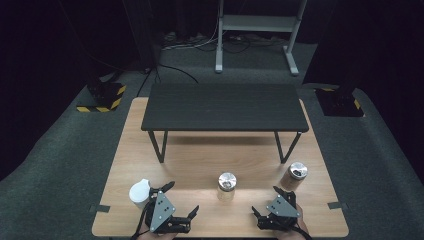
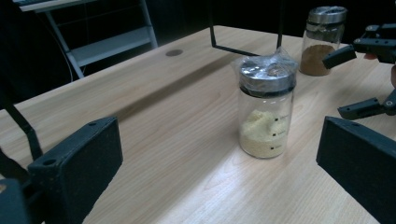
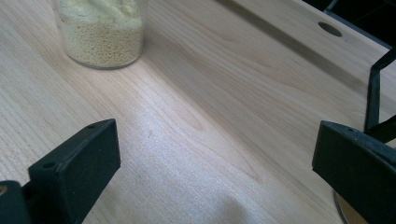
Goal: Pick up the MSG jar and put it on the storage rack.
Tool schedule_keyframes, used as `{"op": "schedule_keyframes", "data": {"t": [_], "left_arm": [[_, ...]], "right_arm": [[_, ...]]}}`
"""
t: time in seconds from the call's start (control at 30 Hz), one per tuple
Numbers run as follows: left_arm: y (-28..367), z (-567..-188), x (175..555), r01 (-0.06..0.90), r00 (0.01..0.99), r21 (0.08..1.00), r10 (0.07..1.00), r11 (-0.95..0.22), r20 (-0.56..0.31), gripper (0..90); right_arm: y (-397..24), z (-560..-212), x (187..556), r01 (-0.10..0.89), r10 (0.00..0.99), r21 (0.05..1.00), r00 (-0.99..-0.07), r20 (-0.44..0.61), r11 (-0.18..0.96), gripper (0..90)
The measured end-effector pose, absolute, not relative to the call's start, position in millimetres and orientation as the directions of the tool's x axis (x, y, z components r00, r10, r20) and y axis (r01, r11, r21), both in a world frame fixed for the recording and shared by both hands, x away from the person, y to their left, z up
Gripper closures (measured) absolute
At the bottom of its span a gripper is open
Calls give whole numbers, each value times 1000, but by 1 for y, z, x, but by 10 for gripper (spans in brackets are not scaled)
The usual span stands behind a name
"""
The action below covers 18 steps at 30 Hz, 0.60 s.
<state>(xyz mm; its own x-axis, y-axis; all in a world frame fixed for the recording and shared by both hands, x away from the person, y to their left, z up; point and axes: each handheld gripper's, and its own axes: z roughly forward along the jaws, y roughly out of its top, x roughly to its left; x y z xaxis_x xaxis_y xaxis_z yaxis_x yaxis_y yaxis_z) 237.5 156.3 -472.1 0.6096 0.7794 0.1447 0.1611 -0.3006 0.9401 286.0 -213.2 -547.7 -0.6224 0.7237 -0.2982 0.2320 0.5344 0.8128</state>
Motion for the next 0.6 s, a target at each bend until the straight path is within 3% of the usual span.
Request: {"op": "schedule_keyframes", "data": {"t": [0.6], "left_arm": [[191,-459,234,149,549,953,824,-265,143,4]], "right_arm": [[-214,-548,286,229,723,814,-624,-298,533,0]]}}
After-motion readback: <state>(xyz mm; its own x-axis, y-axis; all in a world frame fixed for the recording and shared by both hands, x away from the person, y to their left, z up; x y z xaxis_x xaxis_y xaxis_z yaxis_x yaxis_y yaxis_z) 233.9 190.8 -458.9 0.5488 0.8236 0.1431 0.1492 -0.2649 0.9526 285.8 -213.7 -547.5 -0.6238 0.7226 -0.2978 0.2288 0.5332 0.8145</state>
